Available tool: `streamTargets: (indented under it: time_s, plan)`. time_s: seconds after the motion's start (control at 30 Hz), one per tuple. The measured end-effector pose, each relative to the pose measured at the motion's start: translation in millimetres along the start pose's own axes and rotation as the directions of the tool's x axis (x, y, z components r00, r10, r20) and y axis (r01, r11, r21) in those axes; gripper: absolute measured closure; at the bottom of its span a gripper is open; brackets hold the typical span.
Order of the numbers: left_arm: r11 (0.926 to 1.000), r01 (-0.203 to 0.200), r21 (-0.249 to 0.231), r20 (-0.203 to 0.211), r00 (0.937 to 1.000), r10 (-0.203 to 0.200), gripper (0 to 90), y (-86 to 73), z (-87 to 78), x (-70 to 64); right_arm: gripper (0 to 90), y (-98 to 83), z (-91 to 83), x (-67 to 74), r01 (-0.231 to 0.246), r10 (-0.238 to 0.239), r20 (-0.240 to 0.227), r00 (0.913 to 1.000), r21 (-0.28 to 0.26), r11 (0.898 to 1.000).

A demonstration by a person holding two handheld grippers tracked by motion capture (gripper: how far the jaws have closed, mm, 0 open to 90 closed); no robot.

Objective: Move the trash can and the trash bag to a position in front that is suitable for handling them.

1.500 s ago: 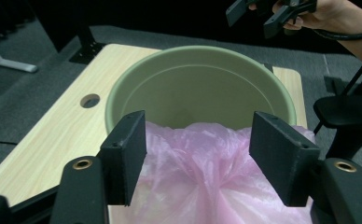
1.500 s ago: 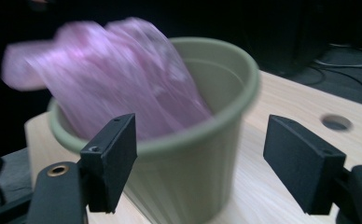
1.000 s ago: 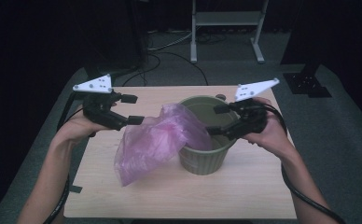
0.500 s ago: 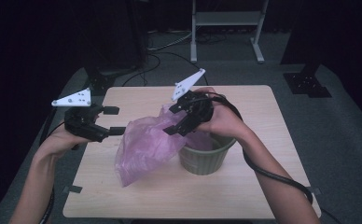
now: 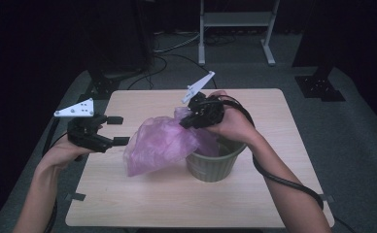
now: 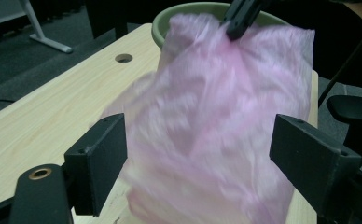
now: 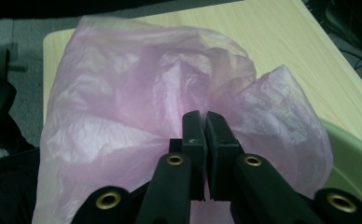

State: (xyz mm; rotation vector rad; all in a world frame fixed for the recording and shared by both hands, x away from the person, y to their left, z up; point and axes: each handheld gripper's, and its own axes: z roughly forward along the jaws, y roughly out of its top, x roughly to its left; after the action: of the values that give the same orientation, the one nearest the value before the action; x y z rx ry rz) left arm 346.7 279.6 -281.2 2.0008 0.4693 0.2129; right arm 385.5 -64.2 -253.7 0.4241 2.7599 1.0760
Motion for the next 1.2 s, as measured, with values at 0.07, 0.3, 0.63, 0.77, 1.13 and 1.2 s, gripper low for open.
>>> streamTargets:
  time_s: [0.07,0.3,0.63,0.77,1.13,1.2]
  plan:
    - [1.0,0.001,-0.001,0.005,1.0,-0.001,17.8,0.9,3.2,-0.1,89.2,-8.1,-8.5,-2.6,-0.023,0.023,0.006,0.9997,-0.016,1.0]
    - [0.9999,-0.011,0.0,0.024,0.9997,0.011,17.8,10.0,16.5,-3.6,89.6,-42.0,-42.1,-9.9,-0.078,0.083,0.045,0.9955,-0.105,0.991]
    - [0.9995,-0.029,0.015,0.063,0.9976,0.028,17.8,19.9,37.3,-9.8,89.6,-95.2,-74.5,-19.7,-0.165,0.182,0.058,0.9815,-0.229,0.959]
    - [0.9994,-0.027,0.024,0.073,0.997,0.025,17.8,20.2,43.9,-10.5,89.6,-105.7,-79.2,-20.7,-0.177,0.195,0.048,0.9795,-0.256,0.95]
    - [0.9981,-0.047,0.039,0.131,0.9905,0.041,18.0,25.1,65.8,-15.8,65.0,-108.4,-79.8,-20.8,-0.186,0.205,0.053,0.9772,-0.251,0.95]
    - [0.9981,-0.046,0.039,0.13,0.9906,0.041,18.0,25.1,65.4,-16.0,57.4,-101.5,-81.7,-19.5,-0.169,0.192,0.064,0.9793,-0.258,0.951]
